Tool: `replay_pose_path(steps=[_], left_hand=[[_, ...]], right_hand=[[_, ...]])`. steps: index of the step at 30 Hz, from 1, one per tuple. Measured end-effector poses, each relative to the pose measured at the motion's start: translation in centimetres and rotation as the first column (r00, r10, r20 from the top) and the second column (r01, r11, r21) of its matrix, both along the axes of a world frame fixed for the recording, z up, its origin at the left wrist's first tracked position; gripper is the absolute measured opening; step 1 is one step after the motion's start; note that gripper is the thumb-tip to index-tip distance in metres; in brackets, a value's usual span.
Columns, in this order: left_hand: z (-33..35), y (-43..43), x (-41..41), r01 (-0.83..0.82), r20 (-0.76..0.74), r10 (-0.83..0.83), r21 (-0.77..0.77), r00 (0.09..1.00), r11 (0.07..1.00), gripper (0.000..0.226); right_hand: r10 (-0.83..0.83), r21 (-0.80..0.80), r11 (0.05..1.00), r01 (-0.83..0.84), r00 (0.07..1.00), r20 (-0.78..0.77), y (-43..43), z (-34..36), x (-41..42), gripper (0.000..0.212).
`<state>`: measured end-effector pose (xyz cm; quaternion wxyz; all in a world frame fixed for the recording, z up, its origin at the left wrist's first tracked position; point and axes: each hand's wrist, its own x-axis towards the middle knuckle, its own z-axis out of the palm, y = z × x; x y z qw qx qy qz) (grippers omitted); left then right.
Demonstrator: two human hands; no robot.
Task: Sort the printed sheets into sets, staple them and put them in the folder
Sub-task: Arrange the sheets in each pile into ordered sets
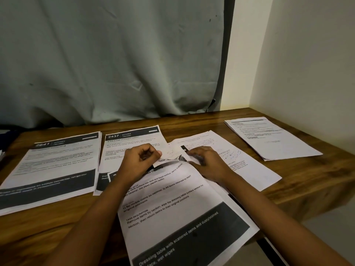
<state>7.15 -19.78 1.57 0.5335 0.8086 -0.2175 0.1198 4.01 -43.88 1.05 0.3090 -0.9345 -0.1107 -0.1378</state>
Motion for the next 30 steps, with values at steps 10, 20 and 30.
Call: replay_pose_path(steps=[10,20,30], left_hand=[[-0.2,0.0,0.4,0.03,-0.035,-0.028,0.068,0.999,0.997,0.044],[0.1,0.0,0.0,0.077,-0.071,-0.077,-0.004,0.995,0.997,0.038],[0.1,-0.1,-0.3,0.066,-0.126,-0.09,-0.183,0.988,0.981,0.033]], right_hand=[[0.026,0.23,0.973,-0.028,1.0,0.013,0.2,0.2,-0.2,0.026],[0.251,0.478,0.849,-0.223,0.968,0.007,0.2,0.6,-0.7,0.015],[0.098,0.404,0.912,-0.07,0.994,-0.048,-0.4,0.2,-0.4,0.018]])
